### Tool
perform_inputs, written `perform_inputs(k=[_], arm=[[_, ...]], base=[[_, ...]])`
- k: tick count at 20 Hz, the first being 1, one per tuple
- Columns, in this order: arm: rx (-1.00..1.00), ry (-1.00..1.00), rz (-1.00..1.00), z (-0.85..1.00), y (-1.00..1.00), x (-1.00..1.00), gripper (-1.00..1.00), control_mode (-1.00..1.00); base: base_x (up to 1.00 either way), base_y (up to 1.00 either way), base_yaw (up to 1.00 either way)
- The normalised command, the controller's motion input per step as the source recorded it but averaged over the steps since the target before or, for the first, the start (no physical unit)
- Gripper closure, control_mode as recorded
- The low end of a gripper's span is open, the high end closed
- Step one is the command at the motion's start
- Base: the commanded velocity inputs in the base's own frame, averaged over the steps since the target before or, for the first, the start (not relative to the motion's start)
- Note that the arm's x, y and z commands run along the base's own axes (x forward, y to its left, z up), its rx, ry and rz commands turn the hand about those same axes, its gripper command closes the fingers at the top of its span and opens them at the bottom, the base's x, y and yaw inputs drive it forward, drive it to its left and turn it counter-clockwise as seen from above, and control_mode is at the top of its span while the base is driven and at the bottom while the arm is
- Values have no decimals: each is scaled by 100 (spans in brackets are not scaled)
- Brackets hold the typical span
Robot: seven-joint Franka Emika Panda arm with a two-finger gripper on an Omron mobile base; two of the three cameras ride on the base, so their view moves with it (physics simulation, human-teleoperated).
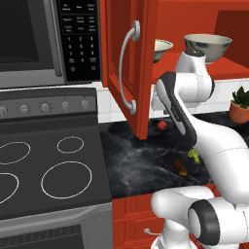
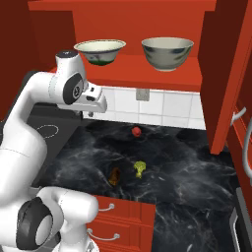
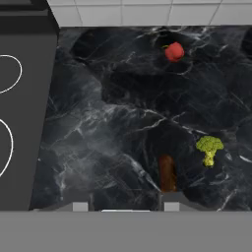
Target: Pick both bowls and place them on the counter. Then place the broccoli in one bowl and place the sweet potato in the other bowl.
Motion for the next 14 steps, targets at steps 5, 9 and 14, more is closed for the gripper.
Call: perform_inputs(k=[5,9,14], arm=[[0,-14,-1,0,0,-12,-100,-100],[6,-28,-18,13,2,-20,-100,-100],[18,-27,-16,27,0,-28,-100,-100]], base=[[0,0,0],[0,0,0],[0,0,0]])
